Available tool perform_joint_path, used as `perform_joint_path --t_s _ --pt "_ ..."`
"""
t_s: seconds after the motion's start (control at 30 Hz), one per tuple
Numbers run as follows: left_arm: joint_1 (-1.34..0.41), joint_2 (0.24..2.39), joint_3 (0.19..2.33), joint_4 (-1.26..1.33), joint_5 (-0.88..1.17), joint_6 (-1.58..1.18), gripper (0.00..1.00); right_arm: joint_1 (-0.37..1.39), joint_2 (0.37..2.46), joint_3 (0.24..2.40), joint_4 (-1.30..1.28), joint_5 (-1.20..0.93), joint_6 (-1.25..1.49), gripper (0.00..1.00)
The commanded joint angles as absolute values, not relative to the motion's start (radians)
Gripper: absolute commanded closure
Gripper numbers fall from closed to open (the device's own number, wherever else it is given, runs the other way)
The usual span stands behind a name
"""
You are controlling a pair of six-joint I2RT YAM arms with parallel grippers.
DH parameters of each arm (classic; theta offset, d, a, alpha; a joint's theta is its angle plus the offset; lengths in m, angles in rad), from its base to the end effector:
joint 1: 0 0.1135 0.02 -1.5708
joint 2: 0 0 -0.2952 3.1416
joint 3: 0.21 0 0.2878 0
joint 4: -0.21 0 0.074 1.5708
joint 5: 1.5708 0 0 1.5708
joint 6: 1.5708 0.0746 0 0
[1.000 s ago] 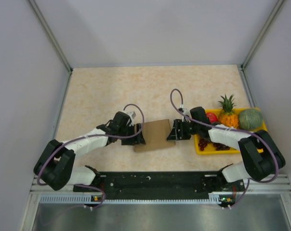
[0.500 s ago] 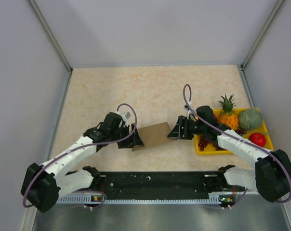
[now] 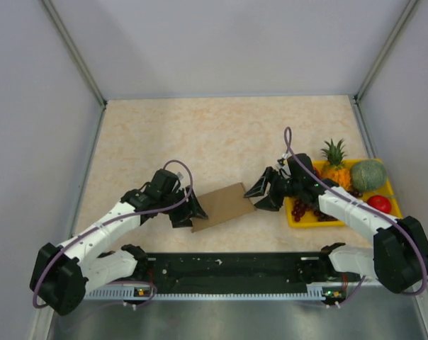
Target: Fold the paper box
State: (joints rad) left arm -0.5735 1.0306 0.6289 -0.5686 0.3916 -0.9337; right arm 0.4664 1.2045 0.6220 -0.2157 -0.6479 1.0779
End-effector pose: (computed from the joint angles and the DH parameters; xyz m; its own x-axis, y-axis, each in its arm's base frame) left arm 0.1790 -0.1495 0.1939 -0.9610 -0.2637 -0.0830 -0.1510 0.7521 -0.6415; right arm 0.2258 0.1641 0.1888 -0.9500 0.3082 0.0505 0.2158 0.5310 0.8194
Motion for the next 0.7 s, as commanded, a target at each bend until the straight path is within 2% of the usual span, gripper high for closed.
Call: perform_joint_path --t_s 0.0,0.17,0.37,0.5,0.67 --pt "-0.574 0.974 0.667 -0.278 0.482 -1.095 0.36 0.505 1.193 0.712 -0.144 -0.787 1.357 0.4" --pt "-0.572 1.005 0.667 -0.229 0.503 -1.117 0.36 0.517 1.215 0.739 -0.202 -0.716 1.514 0.43" --pt "-0.574 1.054 0.716 -0.278 0.451 -0.985 0.35 0.529 1.247 0.791 -0.233 -0.652 1.491 0.44" --pt "-0.577 1.063 0.675 -0.191 0.479 -0.98 0.35 0.577 1.305 0.834 -0.207 -0.64 1.385 0.44" --pt "-0.577 1.077 0.634 -0.138 0.448 -0.944 0.35 0.676 1.391 0.891 -0.202 -0.623 1.122 0.45"
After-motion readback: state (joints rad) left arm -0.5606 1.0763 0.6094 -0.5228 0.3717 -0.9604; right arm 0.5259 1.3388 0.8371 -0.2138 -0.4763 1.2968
